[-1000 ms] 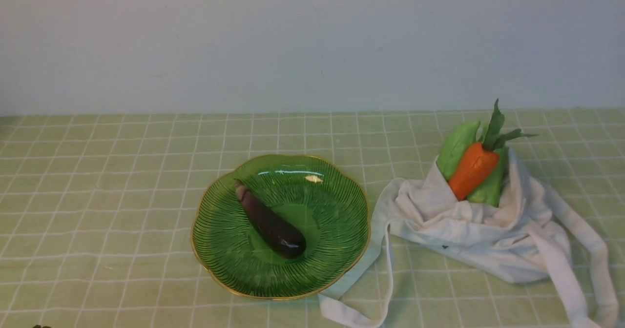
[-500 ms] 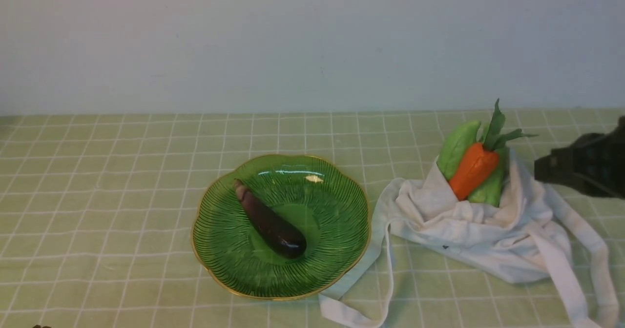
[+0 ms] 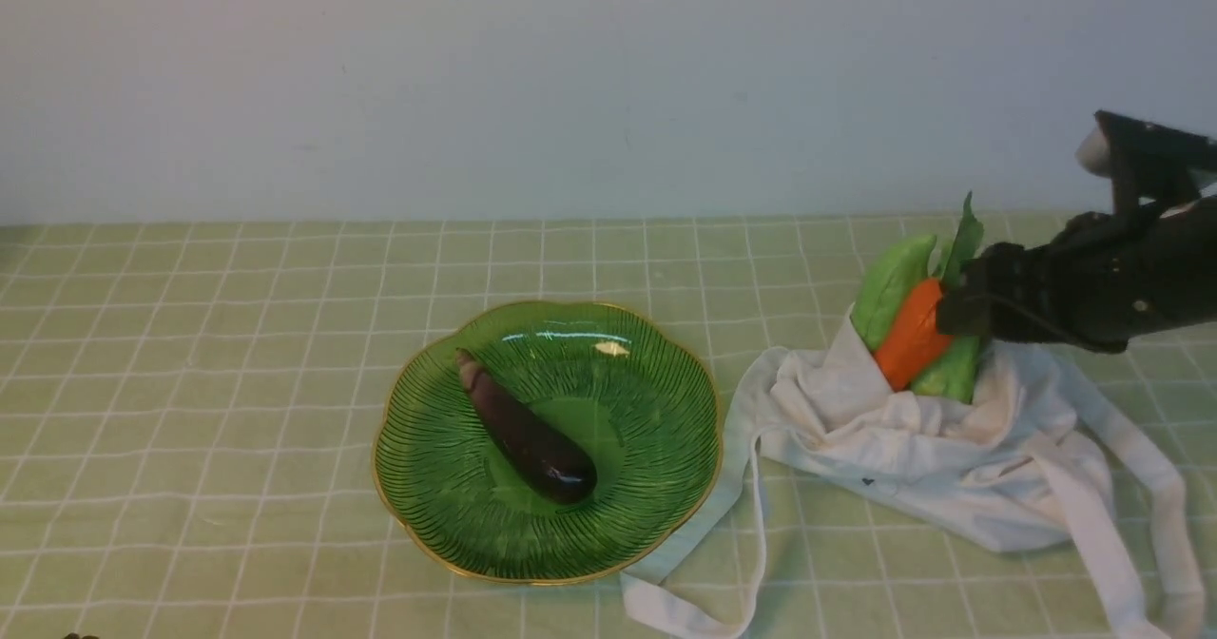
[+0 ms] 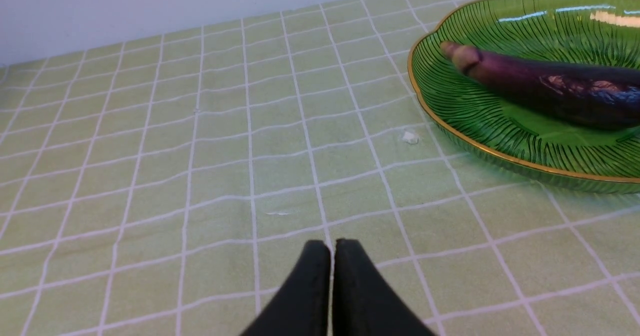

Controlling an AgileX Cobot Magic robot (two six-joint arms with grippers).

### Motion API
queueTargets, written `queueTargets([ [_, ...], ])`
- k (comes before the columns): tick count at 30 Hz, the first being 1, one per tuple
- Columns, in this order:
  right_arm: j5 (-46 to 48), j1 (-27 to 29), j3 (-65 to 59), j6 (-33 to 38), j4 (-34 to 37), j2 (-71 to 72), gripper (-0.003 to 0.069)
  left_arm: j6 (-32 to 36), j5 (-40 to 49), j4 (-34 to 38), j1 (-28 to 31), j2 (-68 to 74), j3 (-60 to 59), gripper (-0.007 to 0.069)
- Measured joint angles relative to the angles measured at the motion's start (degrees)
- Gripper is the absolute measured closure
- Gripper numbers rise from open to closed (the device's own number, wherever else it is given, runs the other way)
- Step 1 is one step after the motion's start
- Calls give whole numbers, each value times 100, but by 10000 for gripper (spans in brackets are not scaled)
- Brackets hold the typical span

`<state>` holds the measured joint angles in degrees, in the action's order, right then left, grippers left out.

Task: Take vegetables from bag on green coffee tablecloth place on plate.
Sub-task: 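Reach into the cloth bag and grasp a vegetable inside it with the right gripper, then take the carrot out of the cloth bag and place it on the plate with the right gripper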

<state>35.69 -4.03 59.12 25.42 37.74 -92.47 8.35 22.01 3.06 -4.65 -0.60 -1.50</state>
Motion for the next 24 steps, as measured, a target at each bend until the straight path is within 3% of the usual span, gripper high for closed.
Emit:
queueTargets([
  [3, -314, -119, 46, 5, 0, -225, 108, 0, 0, 0, 0, 0, 0, 629],
  [6, -504, -145, 50, 5, 0, -383, 99, 0, 0, 0, 0, 0, 0, 629],
  [10, -562, -145, 50, 12, 0, -490, 172, 0, 0, 0, 0, 0, 0, 629],
  [12, -562, -145, 50, 87, -36, -489, 307, 0, 0, 0, 0, 0, 0, 629],
  [13, -562, -145, 50, 115, -46, -469, 334, 0, 0, 0, 0, 0, 0, 629],
  [24, -10, -145, 50, 231, -254, 905, 321, 0, 0, 0, 0, 0, 0, 629],
])
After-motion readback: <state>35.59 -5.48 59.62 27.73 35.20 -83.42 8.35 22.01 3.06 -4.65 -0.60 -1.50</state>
